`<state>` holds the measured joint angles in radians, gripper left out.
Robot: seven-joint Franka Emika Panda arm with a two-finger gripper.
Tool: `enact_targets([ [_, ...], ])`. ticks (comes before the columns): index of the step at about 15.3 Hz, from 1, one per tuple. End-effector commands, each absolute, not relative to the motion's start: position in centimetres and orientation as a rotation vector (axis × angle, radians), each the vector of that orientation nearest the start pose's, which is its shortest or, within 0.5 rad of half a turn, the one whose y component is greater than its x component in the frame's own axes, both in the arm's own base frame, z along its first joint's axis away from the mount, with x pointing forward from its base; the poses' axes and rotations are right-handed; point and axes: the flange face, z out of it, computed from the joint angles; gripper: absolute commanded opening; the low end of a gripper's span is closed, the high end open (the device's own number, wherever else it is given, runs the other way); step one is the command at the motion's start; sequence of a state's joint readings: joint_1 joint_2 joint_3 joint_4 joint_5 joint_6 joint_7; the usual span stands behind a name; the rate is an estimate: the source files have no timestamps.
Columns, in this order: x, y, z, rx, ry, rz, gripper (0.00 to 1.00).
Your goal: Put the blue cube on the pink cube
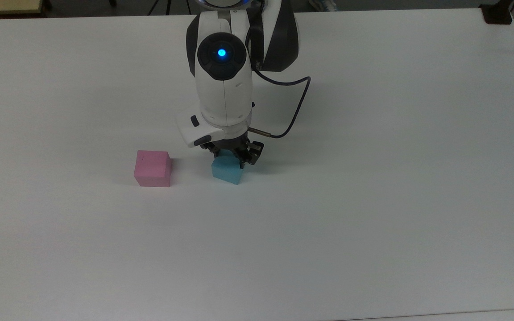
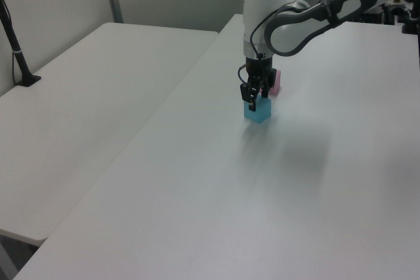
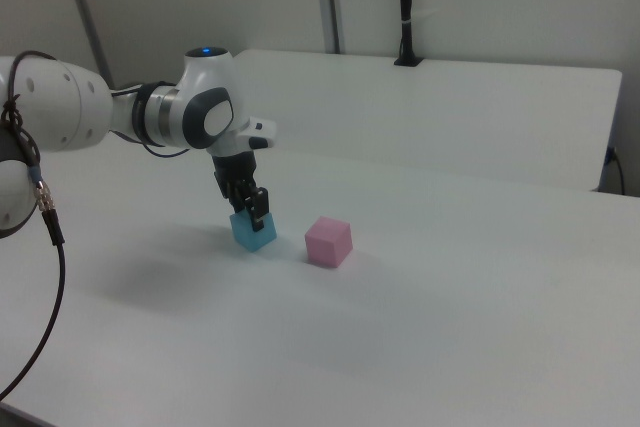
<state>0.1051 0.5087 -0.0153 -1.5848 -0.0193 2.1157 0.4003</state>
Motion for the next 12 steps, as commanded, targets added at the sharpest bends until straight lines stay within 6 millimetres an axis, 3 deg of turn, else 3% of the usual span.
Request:
enact_targets([
  [1, 68.3, 2.5, 39.2, -3.153, 0.277, -0.071, 0.45],
  [4, 68.7, -0.4, 42.3, -3.164, 0.197, -0.064, 0.46],
  [5, 68.9, -2.4, 42.8, -3.17, 0.159, -0.079, 0.46],
  [8, 68.9, -5.7, 42.1, -3.185, 0.016, -0.076, 0.48],
  [12, 69.4, -8.4, 41.4, -3.192, 0.028, -0.129, 0.5],
])
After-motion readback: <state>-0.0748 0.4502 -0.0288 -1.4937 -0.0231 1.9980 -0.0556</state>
